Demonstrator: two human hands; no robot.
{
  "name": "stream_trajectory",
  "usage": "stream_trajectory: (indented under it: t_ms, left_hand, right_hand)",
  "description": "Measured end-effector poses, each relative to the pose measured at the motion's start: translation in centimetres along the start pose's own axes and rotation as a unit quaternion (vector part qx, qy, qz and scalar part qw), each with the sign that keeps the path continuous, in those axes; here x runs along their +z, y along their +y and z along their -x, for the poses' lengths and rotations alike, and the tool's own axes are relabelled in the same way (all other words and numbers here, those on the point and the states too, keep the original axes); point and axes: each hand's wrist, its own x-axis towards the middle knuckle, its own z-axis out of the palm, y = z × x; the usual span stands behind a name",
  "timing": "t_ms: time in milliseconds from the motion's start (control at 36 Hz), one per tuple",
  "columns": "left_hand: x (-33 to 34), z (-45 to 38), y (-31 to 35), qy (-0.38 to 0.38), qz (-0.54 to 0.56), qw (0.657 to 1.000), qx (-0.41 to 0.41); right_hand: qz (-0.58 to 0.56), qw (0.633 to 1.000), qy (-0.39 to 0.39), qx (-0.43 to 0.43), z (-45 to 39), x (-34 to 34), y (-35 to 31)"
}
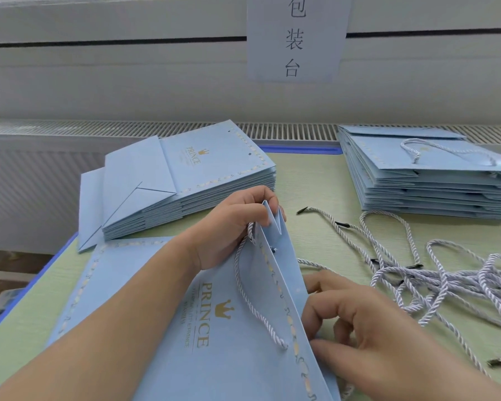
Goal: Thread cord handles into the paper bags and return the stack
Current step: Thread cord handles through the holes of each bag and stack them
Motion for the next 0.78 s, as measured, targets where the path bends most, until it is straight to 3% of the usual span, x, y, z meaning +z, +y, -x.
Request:
stream_trajectory:
  t_ms: [83, 194, 333, 417, 500, 667, 778]
  left_hand:
    - [0.0, 0.0, -0.1, -0.001, -0.007, 1.000, 0.002]
    - [-0.3, -0.1, -0.2, 0.005, -0.001, 1.000, 0.004]
    - [-0.4, -0.2, -0.3, 0.010, 0.003, 1.000, 0.000]
    - [-0.5, -0.3, -0.3, 0.013, 0.011, 1.000, -0.002]
    - [-0.6, -0.3, -0.3, 0.010, 0.017, 1.000, -0.001]
    - [-0.6, -0.3, -0.4, 0.008, 0.021, 1.000, -0.001]
    - [-0.9, -0.3, -0.4, 0.013, 0.039, 0.999, -0.004]
  right_hand:
    - [0.115, 0.992, 0.032, -0.031, 0.3, 0.5, 0.6]
    - [0.201, 0.965, 0.132, -0.104, 0.4, 1.0, 2.0]
    - [0.265, 0.931, 0.182, -0.172, 0.4, 0.7, 1.0]
    - [0.240, 0.927, 0.203, -0.204, 0.4, 0.1, 0.5]
    - [0.204, 0.936, 0.180, -0.225, 0.3, -0.7, 0.4]
    - [0.119, 0.971, 0.021, -0.208, 0.0, -2.2, 0.5]
    - [0.093, 0.982, 0.069, -0.150, -0.3, -2.9, 1.0]
